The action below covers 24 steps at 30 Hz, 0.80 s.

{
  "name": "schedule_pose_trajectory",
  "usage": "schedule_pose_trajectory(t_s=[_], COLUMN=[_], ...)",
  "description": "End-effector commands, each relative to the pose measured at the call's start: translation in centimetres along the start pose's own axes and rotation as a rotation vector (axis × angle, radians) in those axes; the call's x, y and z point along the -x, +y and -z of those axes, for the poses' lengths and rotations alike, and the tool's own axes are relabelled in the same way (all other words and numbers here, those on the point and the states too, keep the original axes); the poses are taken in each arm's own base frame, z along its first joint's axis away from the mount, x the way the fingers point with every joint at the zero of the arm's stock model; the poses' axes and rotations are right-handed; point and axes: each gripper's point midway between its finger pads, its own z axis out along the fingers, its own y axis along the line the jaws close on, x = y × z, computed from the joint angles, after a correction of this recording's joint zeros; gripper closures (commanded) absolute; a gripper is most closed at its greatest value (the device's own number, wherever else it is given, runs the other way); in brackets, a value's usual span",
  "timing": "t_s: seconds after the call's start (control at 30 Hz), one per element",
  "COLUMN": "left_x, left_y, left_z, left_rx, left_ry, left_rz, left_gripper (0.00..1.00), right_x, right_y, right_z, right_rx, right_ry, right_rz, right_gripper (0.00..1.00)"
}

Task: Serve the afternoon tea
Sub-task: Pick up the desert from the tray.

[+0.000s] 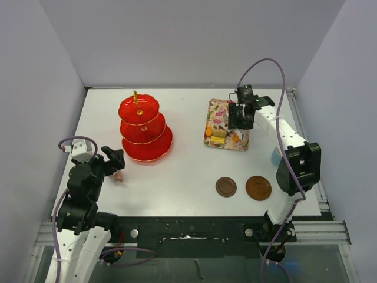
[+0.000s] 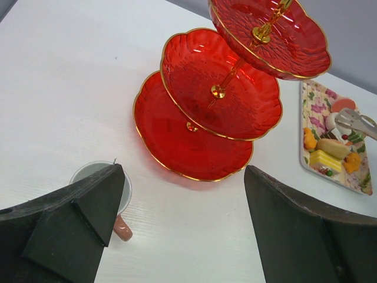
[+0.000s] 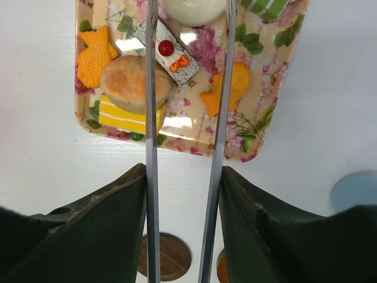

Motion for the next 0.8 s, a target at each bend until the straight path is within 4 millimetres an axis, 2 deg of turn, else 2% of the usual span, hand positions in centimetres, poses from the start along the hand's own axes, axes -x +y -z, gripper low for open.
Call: schedule_pose_trajectory(t_s=[0.0,0.77], left_x=[1.7,1.7], left_y=[-1.0,-1.0], left_z=[0.1,0.0], left_rx=[-0.042,-0.042], left_ry=[-0.066,-0.063], left_rz=[0.016,0.015], left_gripper=[0.18,0.18], right_x=[2.3,1.8], right_y=[-0.2,-0.3], right_z=[1.2,-0.8], right_rx=[-0.024,-0.005], right_ry=[-0.075,-0.030], right_rz=[-0.013,-0.031], right_gripper=[0.53,0.51])
